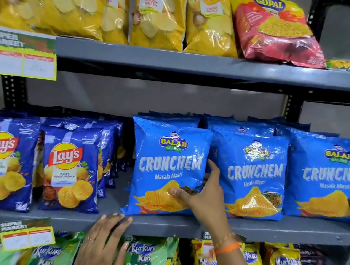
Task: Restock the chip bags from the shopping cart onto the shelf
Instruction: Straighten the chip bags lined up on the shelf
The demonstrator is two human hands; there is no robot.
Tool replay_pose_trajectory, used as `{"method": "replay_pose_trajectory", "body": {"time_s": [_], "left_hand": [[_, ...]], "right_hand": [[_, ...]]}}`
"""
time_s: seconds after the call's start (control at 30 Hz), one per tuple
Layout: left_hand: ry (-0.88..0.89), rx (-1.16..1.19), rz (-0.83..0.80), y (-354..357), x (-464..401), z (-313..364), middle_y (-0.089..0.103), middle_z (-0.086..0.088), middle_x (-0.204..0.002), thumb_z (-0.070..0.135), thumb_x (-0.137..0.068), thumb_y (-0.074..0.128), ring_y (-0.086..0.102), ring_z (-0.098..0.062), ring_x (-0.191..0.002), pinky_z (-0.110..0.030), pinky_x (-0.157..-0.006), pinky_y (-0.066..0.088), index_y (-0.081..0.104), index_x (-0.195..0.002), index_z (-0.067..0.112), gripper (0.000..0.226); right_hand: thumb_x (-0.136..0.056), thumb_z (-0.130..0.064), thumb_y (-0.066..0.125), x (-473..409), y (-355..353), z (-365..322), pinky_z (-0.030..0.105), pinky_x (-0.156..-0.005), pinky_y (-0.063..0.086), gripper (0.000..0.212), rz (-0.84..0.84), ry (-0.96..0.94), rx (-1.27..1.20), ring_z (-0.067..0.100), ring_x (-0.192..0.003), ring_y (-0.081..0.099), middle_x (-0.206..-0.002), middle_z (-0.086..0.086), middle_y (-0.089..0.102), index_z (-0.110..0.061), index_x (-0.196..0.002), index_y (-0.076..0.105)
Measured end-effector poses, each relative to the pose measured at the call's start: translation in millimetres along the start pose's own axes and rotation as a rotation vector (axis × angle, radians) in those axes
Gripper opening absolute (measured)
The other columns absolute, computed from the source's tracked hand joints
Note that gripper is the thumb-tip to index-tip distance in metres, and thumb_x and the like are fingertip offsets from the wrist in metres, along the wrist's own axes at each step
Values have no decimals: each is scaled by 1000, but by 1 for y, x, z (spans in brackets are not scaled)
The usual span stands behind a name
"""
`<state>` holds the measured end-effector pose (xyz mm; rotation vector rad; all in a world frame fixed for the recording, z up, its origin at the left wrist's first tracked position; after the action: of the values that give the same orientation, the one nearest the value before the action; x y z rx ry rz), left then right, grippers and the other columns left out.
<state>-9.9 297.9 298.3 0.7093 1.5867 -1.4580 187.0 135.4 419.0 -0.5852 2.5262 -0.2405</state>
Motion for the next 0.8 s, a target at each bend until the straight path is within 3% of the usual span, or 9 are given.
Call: {"method": "replay_pose_trajectory", "body": {"time_s": [0.1, 0.17, 0.23, 0.27, 0.37, 0.43, 0.6, 0.8], "left_hand": [[-36, 8, 18, -28, 6, -18, 56, 2, -138, 39, -102, 40, 52, -20, -129, -32, -127, 23, 57, -137, 22, 43], [-49, -29, 46, -54, 9, -38, 57, 1, -137, 37, -100, 43, 52, -21, -130, -35, -126, 25, 55, -138, 21, 43], [-52, -86, 85, -83, 12, -63, 58, -3, -135, 33, -99, 47, 52, -25, -129, -39, -125, 27, 57, -136, 15, 43], [-60, -104, 107, -97, 15, -77, 60, -6, -134, 31, -98, 47, 53, -26, -128, -41, -124, 29, 58, -135, 12, 42], [-129, -139, 137, -127, 24, -125, 62, -9, -132, 31, -100, 44, 52, -26, -128, -41, -125, 27, 61, -133, 8, 43], [-180, -147, 115, -137, 31, -156, 62, -10, -131, 31, -100, 43, 50, -26, -129, -34, -125, 24, 62, -131, 7, 44], [-171, -108, 42, -134, 56, -207, 62, -6, -124, 40, -105, 36, 53, -30, -121, -36, -114, 32, 66, -123, 13, 44], [-150, -56, 65, -129, 74, -237, 59, -10, -121, 34, -100, 44, 54, -31, -112, -38, -100, 38, 71, -116, 12, 38]], "right_hand": [[-65, -39, 91, 20, -4, -20, 42, -113, 42, 118, 141, -93, 161, 21, -138, 45, -148, 2, 46, -24, -156, 17], [-73, -31, 87, 39, 2, -43, 43, -114, 39, 102, 281, -259, 219, 26, -139, 40, -149, 7, 42, -16, -153, 26], [-78, -25, 83, 56, 24, -61, 41, -110, 42, 84, 281, -379, 160, 23, -133, 45, -142, 4, 46, -15, -147, 35], [-79, -28, 81, 63, 44, -68, 38, -108, 44, 79, 203, -388, 87, 19, -130, 48, -141, -1, 47, -19, -145, 38], [-77, -51, 78, 73, 114, -83, 28, -104, 46, 85, -121, -294, -19, 5, -128, 48, -142, -13, 44, -33, -146, 31], [-70, -55, 82, 69, 155, -87, 27, -107, 45, 98, -217, -229, 7, 4, -126, 47, -140, -16, 42, -35, -148, 26], [-61, -42, 92, 45, 213, -84, 41, -106, 48, 106, -161, -93, 68, 18, -128, 52, -142, -1, 51, -21, -147, 34], [-62, -34, 93, 43, 229, -74, 30, -83, 55, 79, -89, -60, 160, 14, -98, 65, -105, -11, 63, -17, -129, 54]]}}
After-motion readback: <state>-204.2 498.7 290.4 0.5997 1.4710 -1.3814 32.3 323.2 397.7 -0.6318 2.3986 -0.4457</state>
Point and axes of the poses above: each hand's wrist, its own x-axis away from the middle knuckle, its own y-axis out of the palm, z = x × y, the point moved 6 cm from there along -x, towards the middle knuckle
